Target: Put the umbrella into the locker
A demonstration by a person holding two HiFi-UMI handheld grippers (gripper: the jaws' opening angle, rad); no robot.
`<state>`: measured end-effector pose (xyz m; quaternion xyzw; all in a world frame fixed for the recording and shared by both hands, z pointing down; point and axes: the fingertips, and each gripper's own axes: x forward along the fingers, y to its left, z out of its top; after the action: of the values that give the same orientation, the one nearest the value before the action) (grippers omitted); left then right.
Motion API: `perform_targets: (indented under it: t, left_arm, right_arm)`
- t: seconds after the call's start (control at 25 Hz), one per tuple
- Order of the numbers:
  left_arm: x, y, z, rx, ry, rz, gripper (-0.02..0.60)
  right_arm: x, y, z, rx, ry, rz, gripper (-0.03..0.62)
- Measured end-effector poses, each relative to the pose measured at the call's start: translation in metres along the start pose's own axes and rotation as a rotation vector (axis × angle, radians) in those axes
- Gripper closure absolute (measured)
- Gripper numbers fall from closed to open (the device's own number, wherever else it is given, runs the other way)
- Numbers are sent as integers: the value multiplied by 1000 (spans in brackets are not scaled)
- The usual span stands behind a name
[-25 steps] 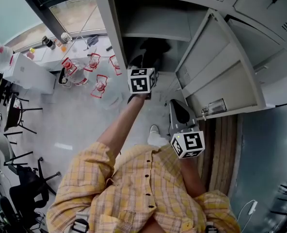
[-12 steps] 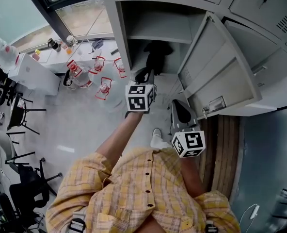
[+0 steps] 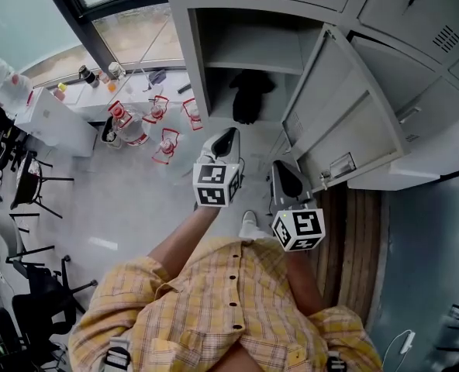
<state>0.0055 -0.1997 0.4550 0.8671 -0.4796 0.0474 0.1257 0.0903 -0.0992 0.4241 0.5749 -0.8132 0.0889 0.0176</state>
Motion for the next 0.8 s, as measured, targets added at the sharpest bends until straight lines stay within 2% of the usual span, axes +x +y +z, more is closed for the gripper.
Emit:
perform_targets:
  t: [0.36, 0.8]
  left_arm:
    - [-33, -17, -6, 13, -32, -23, 592]
    - [-57, -28, -10, 47, -60, -17, 592]
  right_arm:
    - [-6, -2, 2, -16, -6, -14, 595]
    - [-6, -3, 1, -23, -8, -22, 595]
